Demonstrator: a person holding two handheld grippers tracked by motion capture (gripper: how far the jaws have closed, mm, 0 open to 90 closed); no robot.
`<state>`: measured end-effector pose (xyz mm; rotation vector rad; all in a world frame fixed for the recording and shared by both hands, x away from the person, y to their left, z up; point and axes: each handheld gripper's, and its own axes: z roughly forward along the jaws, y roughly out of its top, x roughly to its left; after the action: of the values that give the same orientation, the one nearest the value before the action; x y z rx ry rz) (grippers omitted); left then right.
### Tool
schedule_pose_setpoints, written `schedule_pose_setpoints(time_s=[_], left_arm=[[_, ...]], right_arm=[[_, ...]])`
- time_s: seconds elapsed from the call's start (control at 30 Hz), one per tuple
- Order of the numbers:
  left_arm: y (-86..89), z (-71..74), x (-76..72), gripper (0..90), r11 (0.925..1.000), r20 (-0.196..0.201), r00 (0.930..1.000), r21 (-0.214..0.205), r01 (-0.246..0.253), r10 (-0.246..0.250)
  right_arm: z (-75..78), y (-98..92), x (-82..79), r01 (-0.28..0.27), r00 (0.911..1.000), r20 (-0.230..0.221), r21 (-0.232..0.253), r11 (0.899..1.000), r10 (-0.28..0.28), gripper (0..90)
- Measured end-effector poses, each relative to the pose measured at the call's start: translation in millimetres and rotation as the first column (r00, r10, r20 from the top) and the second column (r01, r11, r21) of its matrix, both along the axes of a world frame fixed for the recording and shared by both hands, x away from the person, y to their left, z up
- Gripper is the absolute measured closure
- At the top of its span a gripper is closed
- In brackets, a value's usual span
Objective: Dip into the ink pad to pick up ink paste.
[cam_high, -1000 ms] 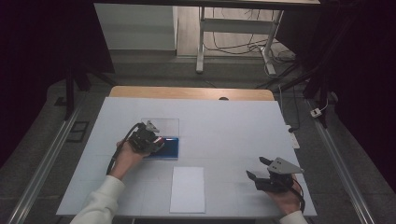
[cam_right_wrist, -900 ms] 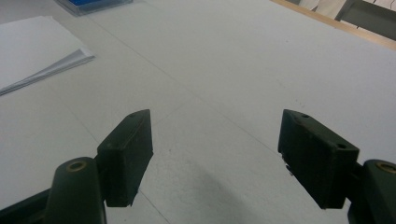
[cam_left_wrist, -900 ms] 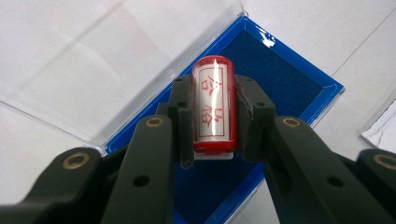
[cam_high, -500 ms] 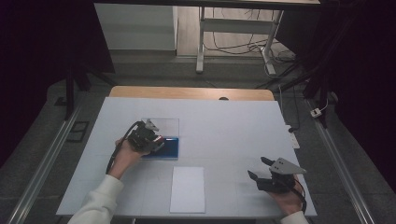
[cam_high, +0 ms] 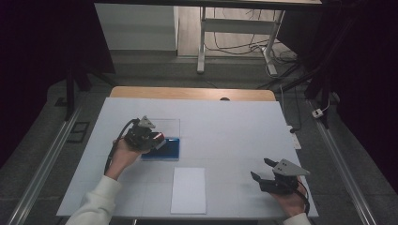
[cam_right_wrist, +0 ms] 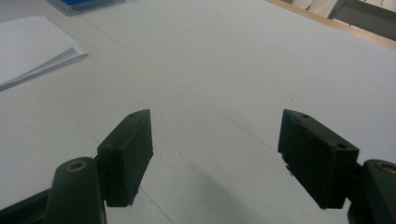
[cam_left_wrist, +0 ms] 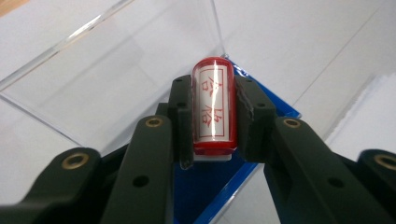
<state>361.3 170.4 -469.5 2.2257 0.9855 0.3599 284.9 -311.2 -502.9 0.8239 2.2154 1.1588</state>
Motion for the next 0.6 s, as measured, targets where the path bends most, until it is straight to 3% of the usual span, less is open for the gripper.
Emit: schedule_pose_setpoints(time_s=[0.13, 0.6], left_arm=[[2.0, 4.0, -2.6, 70.4, 0.9999, 0.012, 0.9999, -0.011, 0.010, -0.010], [10.8, 16.1, -12.6, 70.3, 0.9937, 0.027, 0.9991, -0.107, 0.035, -0.032]], right_arm=[[-0.1, 0.1, 0.1, -0.002, 1.0000, 0.000, 0.002, 1.000, 0.002, 25.7], [0.3, -1.1, -0.9, 0.009, 0.9999, 0.005, -0.006, 1.000, -0.009, 25.8]])
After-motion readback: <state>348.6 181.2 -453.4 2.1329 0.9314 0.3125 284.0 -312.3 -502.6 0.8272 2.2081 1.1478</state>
